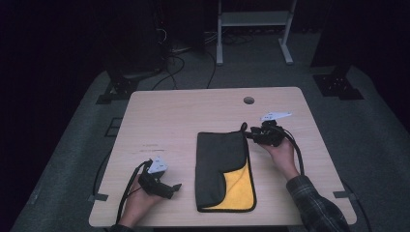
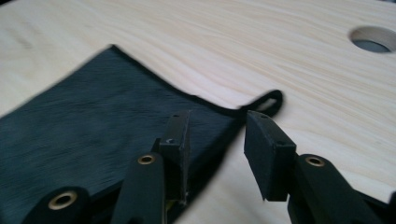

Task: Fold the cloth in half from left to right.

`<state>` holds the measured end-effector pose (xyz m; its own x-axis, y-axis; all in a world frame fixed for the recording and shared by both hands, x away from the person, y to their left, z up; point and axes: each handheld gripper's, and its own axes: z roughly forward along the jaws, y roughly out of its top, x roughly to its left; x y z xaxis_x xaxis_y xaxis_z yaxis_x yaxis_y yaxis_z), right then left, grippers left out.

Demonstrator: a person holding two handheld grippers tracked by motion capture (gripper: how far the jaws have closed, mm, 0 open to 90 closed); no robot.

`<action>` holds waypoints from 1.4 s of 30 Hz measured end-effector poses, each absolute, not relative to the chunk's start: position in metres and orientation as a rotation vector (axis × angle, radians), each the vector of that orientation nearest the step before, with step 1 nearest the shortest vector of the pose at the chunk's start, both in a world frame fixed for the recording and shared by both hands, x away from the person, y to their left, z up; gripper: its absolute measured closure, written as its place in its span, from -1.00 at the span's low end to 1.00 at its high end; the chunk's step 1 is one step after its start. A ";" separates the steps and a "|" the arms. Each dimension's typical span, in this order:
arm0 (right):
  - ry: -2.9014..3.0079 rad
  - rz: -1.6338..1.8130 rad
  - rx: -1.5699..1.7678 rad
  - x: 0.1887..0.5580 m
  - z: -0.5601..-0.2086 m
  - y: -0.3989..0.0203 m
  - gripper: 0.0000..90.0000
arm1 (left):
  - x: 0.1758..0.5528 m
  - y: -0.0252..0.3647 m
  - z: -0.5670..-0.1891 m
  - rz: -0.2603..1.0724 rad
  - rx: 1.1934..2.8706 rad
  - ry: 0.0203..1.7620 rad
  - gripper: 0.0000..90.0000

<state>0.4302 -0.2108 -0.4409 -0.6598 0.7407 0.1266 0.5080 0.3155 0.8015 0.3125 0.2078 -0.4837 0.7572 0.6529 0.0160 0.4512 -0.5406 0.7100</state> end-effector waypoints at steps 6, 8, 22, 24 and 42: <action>2.388 1.323 1.011 0.399 -0.429 -0.196 0.30 | 0.313 0.208 -0.484 0.362 2.237 0.822 -1.00; 2.421 1.339 0.973 0.389 -0.428 -0.189 0.29 | 0.312 0.208 -0.484 0.362 2.236 0.822 -1.00; 2.616 1.412 0.819 0.350 -0.437 -0.154 0.23 | 0.312 0.208 -0.483 0.362 2.238 0.823 -1.00; 2.632 1.402 0.796 0.348 -0.438 -0.149 0.23 | 0.312 0.208 -0.483 0.361 2.238 0.822 -1.00; 2.770 1.298 0.756 0.336 -0.451 -0.129 0.90 | 0.312 0.208 -0.483 0.361 2.239 0.822 -1.00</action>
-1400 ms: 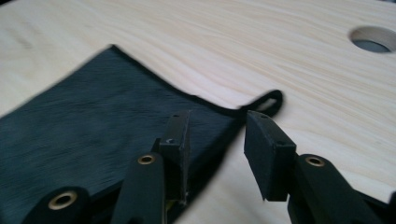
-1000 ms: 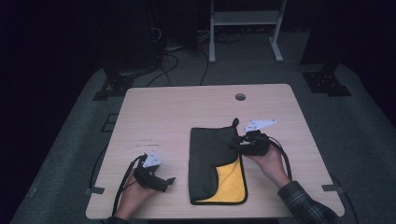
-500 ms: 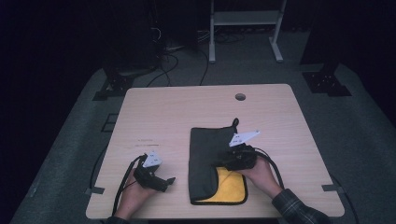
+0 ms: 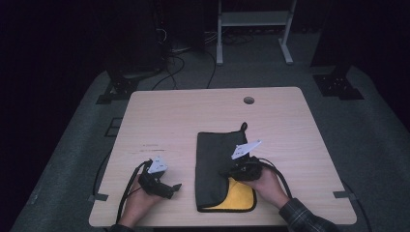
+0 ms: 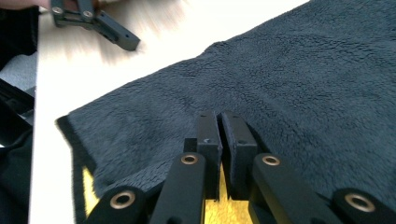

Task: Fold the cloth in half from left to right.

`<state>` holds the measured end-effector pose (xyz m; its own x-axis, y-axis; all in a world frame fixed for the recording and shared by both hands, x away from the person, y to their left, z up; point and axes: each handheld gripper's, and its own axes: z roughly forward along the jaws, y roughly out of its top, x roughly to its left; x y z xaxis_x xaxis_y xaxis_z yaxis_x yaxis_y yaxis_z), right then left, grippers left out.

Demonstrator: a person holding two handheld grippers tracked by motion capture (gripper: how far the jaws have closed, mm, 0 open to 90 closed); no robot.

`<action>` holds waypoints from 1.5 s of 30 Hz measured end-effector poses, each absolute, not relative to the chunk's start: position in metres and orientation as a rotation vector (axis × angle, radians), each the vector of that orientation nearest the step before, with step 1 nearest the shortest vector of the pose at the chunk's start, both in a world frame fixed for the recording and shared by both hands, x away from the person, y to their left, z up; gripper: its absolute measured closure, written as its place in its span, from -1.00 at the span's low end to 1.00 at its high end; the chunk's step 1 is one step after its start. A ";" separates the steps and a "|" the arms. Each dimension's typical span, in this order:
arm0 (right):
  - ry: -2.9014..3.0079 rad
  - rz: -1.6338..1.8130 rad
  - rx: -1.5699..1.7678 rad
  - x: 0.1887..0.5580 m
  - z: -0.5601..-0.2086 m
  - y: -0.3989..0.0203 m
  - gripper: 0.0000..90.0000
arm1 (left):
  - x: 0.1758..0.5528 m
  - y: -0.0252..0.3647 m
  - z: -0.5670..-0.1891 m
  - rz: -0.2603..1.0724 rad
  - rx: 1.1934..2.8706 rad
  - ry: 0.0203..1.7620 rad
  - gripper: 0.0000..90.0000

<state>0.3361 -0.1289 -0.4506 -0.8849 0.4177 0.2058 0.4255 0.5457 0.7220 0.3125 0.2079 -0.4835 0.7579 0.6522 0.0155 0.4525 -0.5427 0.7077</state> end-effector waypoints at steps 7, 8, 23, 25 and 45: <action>-2.724 -1.327 -0.780 0.315 -0.444 -0.151 0.90 | 0.312 0.208 -0.483 0.363 2.240 0.822 -1.00; -2.718 -1.337 -0.796 0.310 -0.443 -0.156 0.90 | 0.312 0.208 -0.483 0.363 2.240 0.822 -1.00; -2.719 -1.267 -0.882 0.254 -0.449 -0.197 0.83 | 0.312 0.208 -0.484 0.364 2.233 0.827 -1.00; -2.741 -1.257 -0.879 0.248 -0.450 -0.199 0.75 | 0.312 0.208 -0.484 0.364 2.233 0.827 -1.00; -2.887 -1.382 -0.996 0.302 -0.448 -0.207 -0.29 | 0.316 0.206 -0.482 0.357 2.223 0.827 -1.00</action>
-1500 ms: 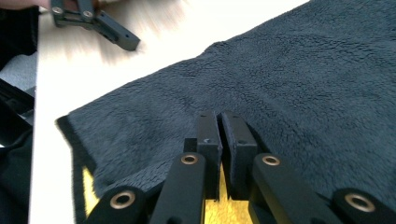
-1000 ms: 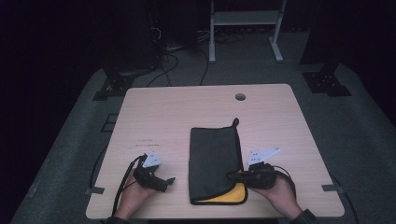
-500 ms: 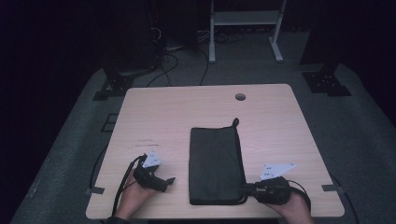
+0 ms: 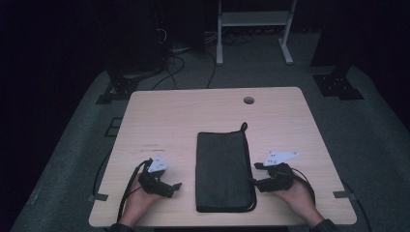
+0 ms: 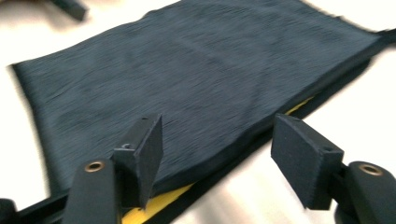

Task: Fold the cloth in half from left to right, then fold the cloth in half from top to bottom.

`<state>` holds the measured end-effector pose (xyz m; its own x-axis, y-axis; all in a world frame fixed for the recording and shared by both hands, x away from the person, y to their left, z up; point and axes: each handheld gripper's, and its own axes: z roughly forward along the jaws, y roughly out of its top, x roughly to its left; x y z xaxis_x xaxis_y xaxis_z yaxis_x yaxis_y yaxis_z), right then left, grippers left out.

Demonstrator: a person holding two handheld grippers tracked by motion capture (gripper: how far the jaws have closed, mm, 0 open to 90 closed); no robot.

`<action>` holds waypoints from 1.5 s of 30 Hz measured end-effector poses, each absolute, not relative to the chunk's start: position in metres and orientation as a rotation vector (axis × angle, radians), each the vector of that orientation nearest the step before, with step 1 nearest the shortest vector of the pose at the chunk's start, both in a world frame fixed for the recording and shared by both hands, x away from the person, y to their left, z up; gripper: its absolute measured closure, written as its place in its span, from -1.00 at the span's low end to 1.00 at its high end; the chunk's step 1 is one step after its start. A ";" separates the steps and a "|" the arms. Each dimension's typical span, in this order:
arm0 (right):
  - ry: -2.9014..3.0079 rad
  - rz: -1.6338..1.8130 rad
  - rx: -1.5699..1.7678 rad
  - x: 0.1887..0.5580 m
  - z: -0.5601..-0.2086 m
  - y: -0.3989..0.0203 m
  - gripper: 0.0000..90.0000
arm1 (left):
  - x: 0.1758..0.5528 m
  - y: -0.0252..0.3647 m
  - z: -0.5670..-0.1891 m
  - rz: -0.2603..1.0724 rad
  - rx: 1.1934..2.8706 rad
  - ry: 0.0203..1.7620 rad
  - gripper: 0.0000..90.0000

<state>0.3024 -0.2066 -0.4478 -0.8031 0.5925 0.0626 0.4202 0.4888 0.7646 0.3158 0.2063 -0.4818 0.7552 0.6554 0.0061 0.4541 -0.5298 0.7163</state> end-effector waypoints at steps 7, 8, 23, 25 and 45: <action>2.470 1.208 0.924 0.335 -0.445 -0.204 -0.29 | 0.327 0.200 -0.474 0.363 2.198 0.824 -1.00; 2.464 1.207 0.935 0.339 -0.444 -0.204 -0.29 | 0.329 0.199 -0.473 0.363 2.199 0.821 -1.00; 2.420 1.219 1.017 0.391 -0.440 -0.199 -0.34 | 0.376 0.175 -0.453 0.341 2.193 0.797 -1.00; 2.405 1.220 1.017 0.398 -0.440 -0.198 -0.33 | 0.384 0.171 -0.450 0.346 2.192 0.793 -1.00; 2.407 1.158 1.121 0.466 -0.461 -0.189 -0.22 | 0.464 0.128 -0.449 0.383 2.168 0.801 -0.53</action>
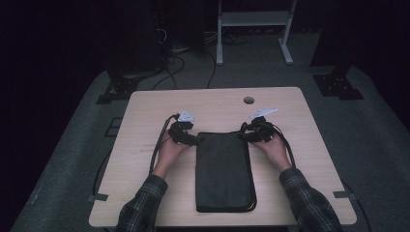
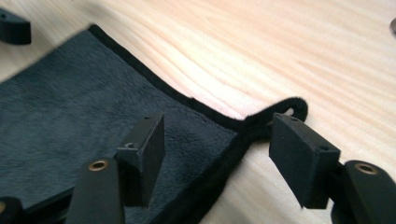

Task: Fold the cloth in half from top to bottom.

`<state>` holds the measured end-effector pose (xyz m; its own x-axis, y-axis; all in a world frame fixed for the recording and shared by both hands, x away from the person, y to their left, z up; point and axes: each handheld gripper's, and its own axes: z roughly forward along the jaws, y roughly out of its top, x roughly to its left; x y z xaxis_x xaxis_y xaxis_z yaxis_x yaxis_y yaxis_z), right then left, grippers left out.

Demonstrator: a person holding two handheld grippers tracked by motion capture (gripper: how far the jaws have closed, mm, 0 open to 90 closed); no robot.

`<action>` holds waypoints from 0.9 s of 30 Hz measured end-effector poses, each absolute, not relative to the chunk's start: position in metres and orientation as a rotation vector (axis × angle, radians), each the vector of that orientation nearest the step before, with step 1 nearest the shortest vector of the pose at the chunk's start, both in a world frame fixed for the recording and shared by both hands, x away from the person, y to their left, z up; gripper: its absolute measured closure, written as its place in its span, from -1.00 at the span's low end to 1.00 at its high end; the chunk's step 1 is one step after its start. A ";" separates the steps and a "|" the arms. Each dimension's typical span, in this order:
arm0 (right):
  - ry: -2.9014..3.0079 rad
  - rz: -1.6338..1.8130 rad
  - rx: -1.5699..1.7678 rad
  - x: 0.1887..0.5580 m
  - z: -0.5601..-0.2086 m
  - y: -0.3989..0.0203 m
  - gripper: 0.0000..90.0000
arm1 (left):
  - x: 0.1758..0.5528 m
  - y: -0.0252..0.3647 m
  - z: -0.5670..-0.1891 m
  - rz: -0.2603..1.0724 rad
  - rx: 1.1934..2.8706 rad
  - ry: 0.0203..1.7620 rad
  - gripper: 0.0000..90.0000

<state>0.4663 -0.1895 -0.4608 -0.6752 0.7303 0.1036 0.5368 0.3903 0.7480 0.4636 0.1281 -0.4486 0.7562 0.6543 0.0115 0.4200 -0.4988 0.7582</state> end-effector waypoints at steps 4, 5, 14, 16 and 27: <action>2.436 1.120 1.123 0.471 -0.473 -0.189 -0.23 | 0.474 0.128 -0.458 0.369 2.174 0.851 -0.53; 2.439 1.117 1.123 0.471 -0.476 -0.189 -0.23 | 0.475 0.128 -0.461 0.371 2.182 0.856 -0.53; 2.461 1.114 1.042 0.464 -0.478 -0.185 0.00 | 0.479 0.129 -0.474 0.348 2.223 0.863 -0.48; 2.464 1.134 1.033 0.463 -0.479 -0.186 0.10 | 0.479 0.129 -0.474 0.339 2.226 0.845 -0.41; 2.495 1.195 1.039 0.458 -0.479 -0.185 0.65 | 0.474 0.125 -0.470 0.269 2.242 0.773 0.30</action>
<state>0.4582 -0.1850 -0.4794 -0.7378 0.6633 0.1254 0.5134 0.4308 0.7422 0.4745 0.1253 -0.4702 0.7967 0.6031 -0.0389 0.4487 -0.5472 0.7066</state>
